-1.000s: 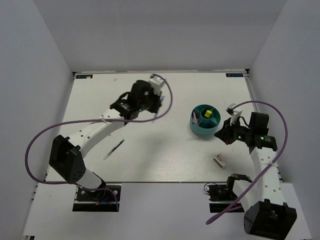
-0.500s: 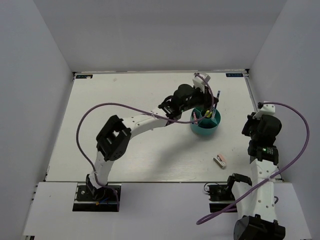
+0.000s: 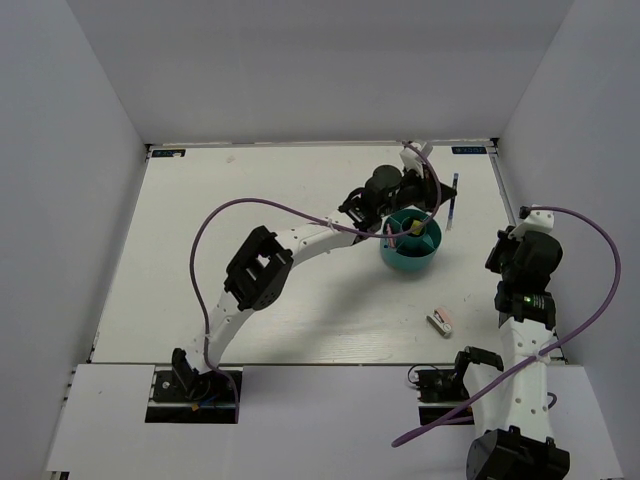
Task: Sort the stationery into containers
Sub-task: Place the pen in the storage box, then pick up the pen from the center of the board.
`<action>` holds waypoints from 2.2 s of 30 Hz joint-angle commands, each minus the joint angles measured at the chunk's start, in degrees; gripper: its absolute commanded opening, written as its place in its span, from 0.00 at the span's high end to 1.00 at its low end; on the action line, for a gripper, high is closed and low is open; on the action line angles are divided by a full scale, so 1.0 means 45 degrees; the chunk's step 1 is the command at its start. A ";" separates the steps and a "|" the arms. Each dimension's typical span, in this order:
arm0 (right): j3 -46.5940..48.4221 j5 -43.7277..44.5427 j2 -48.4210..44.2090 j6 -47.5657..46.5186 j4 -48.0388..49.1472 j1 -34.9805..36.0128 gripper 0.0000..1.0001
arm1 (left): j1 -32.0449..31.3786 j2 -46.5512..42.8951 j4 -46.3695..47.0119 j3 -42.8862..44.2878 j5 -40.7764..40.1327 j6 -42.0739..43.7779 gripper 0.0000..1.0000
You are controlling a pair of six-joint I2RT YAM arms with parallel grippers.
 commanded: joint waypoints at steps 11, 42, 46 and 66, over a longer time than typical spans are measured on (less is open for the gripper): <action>-0.0039 0.0102 0.0009 0.0140 0.0655 -0.0318 1.00 | 0.0116 -0.0080 -0.0834 -0.0166 0.0052 0.0639 1.00; -0.0097 0.0082 -0.0030 0.0063 0.0655 -0.0474 1.00 | 0.0214 -0.0469 -0.2261 -0.0032 -0.0397 0.1518 0.42; -0.0039 0.0063 -0.0030 0.0101 0.0578 -0.0474 1.00 | 0.0195 -0.0722 -0.2571 0.0689 -0.0397 0.2101 0.42; 0.2753 -1.2413 0.4518 -0.6498 -0.5961 -0.0240 0.63 | 0.3961 -1.1797 -1.7170 -1.0009 -0.5124 0.3738 0.35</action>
